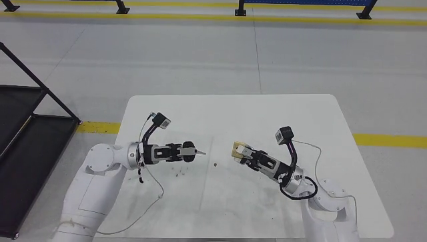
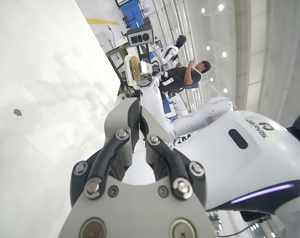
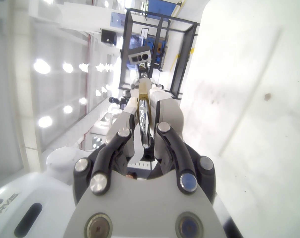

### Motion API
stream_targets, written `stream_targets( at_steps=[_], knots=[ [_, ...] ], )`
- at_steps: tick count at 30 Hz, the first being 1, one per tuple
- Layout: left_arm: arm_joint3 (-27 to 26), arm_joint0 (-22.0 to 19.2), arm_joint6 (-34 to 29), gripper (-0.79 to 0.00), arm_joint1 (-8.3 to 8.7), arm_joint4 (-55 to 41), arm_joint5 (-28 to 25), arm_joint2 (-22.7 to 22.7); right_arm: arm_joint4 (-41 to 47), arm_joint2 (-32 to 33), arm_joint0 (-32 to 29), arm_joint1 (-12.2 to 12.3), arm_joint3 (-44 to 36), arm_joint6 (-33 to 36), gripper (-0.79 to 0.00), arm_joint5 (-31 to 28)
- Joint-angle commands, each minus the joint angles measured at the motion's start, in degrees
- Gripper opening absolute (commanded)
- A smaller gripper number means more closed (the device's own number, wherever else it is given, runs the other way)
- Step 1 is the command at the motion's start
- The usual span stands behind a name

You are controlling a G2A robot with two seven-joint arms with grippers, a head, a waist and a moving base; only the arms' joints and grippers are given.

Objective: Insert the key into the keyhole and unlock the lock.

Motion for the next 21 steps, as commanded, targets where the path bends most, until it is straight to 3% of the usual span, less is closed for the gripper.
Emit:
stream_targets(
  at_steps=[1, 17, 21],
  knots=[
    [0.2, -0.1, 0.5, -0.785, -0.01, -0.5, 0.0, 0.8, 0.0, 0.0, 0.0, 0.0, 0.0, 0.0, -0.785, 0.0],
    [0.6, 0.0, 2.2, -0.785, -0.06, -1.5, 0.5, 1.6, 0.0, 0.0, 0.0, 0.0, 0.0, 0.0, -0.785, 0.0],
    [-0.5, 0.8, 6.5, -0.785, -0.28, 0.2, -1.2, 3.3, -1.7, -1.2, 0.0, 0.4, -0.1, -2.0, -0.785, 0.3]
  ],
)
